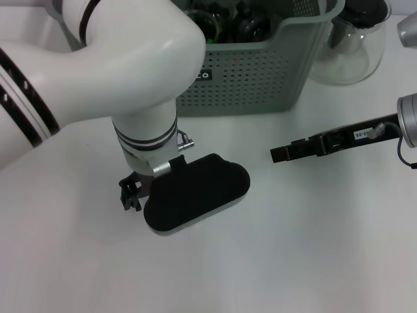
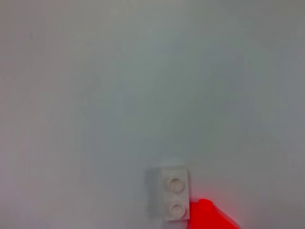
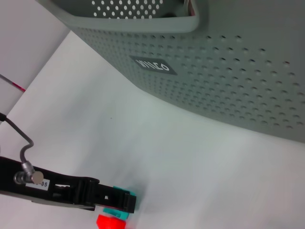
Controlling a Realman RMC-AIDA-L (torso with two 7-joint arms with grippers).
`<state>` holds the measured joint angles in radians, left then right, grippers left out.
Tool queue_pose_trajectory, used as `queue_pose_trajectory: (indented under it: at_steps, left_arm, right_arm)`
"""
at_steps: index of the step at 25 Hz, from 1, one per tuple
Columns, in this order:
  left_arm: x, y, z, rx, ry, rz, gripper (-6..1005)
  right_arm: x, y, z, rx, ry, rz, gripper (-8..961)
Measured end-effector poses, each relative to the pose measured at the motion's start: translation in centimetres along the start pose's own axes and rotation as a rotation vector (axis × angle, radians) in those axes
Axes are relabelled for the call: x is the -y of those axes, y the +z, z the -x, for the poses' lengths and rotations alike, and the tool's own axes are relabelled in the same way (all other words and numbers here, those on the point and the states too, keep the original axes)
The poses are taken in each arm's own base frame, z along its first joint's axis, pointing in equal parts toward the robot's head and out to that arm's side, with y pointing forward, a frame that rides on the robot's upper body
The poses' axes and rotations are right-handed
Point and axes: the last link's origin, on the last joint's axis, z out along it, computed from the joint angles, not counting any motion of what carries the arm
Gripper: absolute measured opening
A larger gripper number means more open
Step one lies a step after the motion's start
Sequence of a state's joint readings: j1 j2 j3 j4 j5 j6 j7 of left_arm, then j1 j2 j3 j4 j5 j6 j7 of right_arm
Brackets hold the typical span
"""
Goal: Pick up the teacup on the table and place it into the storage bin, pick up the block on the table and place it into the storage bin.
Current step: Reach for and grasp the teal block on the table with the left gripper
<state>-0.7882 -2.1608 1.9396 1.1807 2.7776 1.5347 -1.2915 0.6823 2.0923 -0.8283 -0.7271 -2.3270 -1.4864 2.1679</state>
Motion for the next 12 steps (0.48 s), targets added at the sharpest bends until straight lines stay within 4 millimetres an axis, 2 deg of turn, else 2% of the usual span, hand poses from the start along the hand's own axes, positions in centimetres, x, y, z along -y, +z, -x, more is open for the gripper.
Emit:
queue_pose_trajectory:
  at_steps: [6, 9, 12]
  left_arm:
    - [0.08, 0.02, -0.02, -0.001, 0.001, 0.001, 772]
    - [0.20, 0.09, 0.02, 0.001, 0.001, -0.004, 560]
    - [0.25, 0.11, 0.06, 0.002, 0.000, -0.006, 507]
  right_arm:
    - [0.03, -0.05, 0.01, 0.000, -0.001, -0.001, 817]
    - [0.04, -0.06, 0.02, 0.000, -0.001, -0.002, 817]
    - [0.04, -0.06, 0.02, 0.000, -0.001, -0.001, 817]
